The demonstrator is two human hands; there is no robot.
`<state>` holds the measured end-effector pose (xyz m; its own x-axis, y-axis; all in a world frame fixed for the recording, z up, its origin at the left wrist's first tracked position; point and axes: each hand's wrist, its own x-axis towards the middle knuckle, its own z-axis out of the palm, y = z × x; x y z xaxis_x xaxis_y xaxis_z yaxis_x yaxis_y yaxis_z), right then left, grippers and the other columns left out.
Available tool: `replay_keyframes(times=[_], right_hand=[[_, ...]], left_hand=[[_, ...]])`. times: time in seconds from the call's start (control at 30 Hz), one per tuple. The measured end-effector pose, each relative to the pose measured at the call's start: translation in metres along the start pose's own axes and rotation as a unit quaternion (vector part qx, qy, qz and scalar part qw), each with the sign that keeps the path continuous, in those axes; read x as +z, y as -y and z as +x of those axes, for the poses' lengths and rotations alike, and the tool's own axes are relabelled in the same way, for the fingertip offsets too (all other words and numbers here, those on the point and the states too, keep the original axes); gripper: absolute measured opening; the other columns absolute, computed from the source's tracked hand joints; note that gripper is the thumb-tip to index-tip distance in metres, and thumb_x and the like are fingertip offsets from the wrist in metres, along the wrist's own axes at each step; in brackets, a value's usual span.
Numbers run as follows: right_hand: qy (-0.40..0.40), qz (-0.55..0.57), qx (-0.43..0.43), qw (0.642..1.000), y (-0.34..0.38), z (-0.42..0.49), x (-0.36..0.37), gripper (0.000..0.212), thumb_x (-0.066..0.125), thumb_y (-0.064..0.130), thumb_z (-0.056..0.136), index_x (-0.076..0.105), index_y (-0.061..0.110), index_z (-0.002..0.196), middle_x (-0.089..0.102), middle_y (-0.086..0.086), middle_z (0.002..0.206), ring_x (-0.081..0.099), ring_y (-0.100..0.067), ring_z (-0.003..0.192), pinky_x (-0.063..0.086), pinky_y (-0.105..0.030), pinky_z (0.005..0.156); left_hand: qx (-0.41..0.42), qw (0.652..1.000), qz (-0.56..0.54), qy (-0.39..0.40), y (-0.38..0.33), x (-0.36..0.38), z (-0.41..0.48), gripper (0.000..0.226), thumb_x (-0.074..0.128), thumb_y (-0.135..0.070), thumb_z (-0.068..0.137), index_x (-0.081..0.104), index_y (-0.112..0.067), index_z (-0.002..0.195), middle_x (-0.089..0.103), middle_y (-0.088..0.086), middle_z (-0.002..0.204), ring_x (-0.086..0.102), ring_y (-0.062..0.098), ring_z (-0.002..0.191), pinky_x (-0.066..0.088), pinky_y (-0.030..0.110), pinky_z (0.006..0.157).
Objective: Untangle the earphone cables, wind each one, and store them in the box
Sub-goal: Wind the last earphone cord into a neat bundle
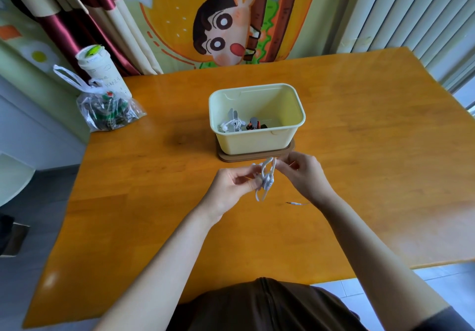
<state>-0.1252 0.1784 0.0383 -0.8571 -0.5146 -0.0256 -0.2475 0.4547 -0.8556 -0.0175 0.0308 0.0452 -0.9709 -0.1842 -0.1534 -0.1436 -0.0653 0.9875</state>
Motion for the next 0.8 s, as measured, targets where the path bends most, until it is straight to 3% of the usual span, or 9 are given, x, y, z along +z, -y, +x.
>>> replay_keyframes(times=[0.1, 0.33, 0.5, 0.67, 0.73, 0.8], right_hand=[[0.021, 0.081, 0.031, 0.996, 0.002, -0.006, 0.009, 0.028, 0.058, 0.028, 0.092, 0.064, 0.007, 0.074, 0.056, -0.001, 0.063, 0.048, -0.008, 0.059, 0.045, -0.037, 0.061], [0.057, 0.143, 0.060, 0.986, 0.009, -0.019, 0.031, 0.027, 0.054, 0.025, 0.095, 0.064, 0.011, 0.074, 0.055, 0.008, 0.061, 0.047, 0.001, 0.053, 0.044, -0.019, 0.059], [0.063, 0.143, 0.054, 0.986, 0.008, -0.024, 0.034, 0.021, 0.052, 0.017, 0.095, 0.069, 0.018, 0.083, 0.055, 0.008, 0.064, 0.048, 0.001, 0.054, 0.045, -0.017, 0.058], [0.054, 0.070, 0.046, 0.995, 0.008, -0.028, 0.032, 0.017, 0.056, 0.027, 0.093, 0.072, 0.025, 0.088, 0.060, 0.009, 0.066, 0.053, -0.007, 0.063, 0.048, -0.031, 0.062], [0.051, 0.049, 0.028, 0.997, 0.011, -0.029, 0.030, 0.017, 0.057, 0.026, 0.093, 0.074, 0.022, 0.091, 0.059, 0.012, 0.065, 0.051, -0.002, 0.059, 0.044, -0.025, 0.057], [0.052, 0.016, -0.004, 0.999, 0.015, -0.031, 0.028, 0.017, 0.058, 0.024, 0.092, 0.074, 0.020, 0.091, 0.059, 0.012, 0.066, 0.049, -0.001, 0.055, 0.037, -0.014, 0.051]], left_hand=[[-0.011, 0.994, -0.101, -0.027, -0.006, 0.005, 0.003, 0.023, 0.065, -0.018, 0.078, 0.074, -0.022, 0.099, 0.072, -0.003, 0.091, 0.063, 0.010, 0.089, 0.050, 0.021, 0.082], [-0.067, 0.964, -0.233, -0.106, -0.008, 0.008, 0.012, 0.020, 0.064, -0.021, 0.074, 0.076, -0.029, 0.088, 0.072, -0.007, 0.087, 0.063, 0.009, 0.086, 0.044, 0.030, 0.086], [-0.090, 0.949, -0.249, -0.174, -0.006, 0.006, 0.014, 0.020, 0.059, -0.012, 0.089, 0.071, -0.025, 0.099, 0.072, -0.005, 0.091, 0.061, 0.011, 0.089, 0.045, 0.028, 0.083], [-0.085, 0.952, -0.175, -0.235, 0.000, 0.004, 0.017, 0.019, 0.063, -0.014, 0.090, 0.070, -0.024, 0.104, 0.071, -0.004, 0.093, 0.062, 0.007, 0.087, 0.047, 0.023, 0.077], [-0.056, 0.962, -0.073, -0.255, 0.007, 0.001, 0.018, 0.022, 0.064, -0.011, 0.090, 0.071, -0.017, 0.109, 0.071, -0.004, 0.089, 0.062, 0.003, 0.080, 0.049, 0.017, 0.072], [-0.015, 0.963, 0.048, -0.264, 0.013, -0.002, 0.018, 0.024, 0.065, -0.007, 0.088, 0.071, -0.012, 0.111, 0.071, -0.002, 0.091, 0.066, 0.007, 0.081, 0.052, 0.020, 0.075]])
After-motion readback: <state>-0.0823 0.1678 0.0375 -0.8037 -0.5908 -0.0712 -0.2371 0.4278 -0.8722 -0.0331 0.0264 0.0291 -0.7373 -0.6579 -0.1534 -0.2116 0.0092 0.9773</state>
